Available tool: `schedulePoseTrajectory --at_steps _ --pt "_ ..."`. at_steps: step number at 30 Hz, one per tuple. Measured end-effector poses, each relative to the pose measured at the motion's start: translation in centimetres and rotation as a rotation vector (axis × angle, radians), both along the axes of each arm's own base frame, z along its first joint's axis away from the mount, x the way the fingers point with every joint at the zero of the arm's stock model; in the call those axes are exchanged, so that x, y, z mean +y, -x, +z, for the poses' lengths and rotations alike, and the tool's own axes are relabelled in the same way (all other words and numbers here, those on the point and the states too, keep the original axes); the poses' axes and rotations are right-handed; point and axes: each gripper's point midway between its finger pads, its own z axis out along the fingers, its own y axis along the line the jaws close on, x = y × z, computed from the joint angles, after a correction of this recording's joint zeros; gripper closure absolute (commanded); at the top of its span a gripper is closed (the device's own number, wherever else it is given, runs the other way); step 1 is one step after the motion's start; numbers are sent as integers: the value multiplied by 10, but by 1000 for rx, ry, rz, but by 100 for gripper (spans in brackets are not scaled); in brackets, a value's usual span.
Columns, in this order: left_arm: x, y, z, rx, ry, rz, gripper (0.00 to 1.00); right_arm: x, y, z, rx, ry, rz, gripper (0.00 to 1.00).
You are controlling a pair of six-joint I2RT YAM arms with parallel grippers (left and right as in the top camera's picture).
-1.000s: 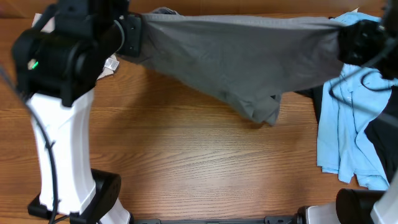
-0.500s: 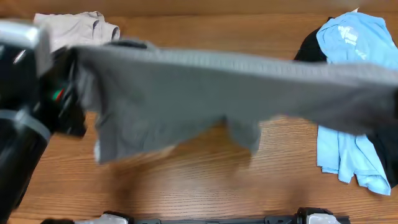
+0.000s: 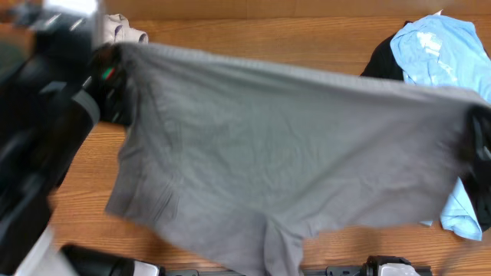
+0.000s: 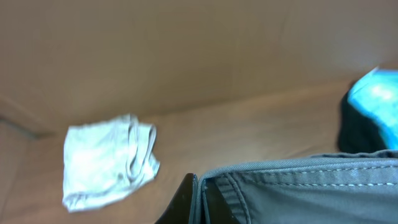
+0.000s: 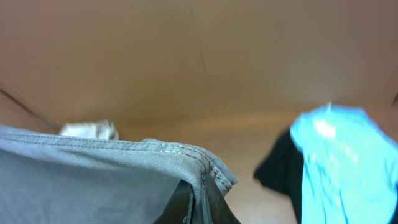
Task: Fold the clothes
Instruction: 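Lift the grey shorts with both grippers and lay them flat, then release the shorts and raise both grippers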
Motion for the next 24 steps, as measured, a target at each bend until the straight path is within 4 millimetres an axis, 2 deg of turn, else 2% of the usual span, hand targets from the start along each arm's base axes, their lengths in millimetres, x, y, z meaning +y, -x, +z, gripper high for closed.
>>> schedulePoseTrajectory --at_steps 5,6,9,11,12,19,24 --pt "-6 -61 -66 216 -87 49 96 -3 -83 -69 279 12 21 96" --pt "-7 -72 -80 257 -105 57 96 -4 -95 -79 314 12 24 96" --pt "-12 -110 -127 378 -159 79 96 -6 -155 -136 476 12 42 96" --pt "-13 -127 -148 420 -176 88 96 -7 -179 -161 529 11 50 96" --pt "-15 -143 -165 448 -189 95 96 -7 -196 -179 561 7 55 96" --pt "-22 -232 -267 528 -220 128 96 -10 -294 -279 629 2 72 96" --pt "-30 -282 -336 532 -228 139 96 -11 -344 -335 616 -2 80 96"
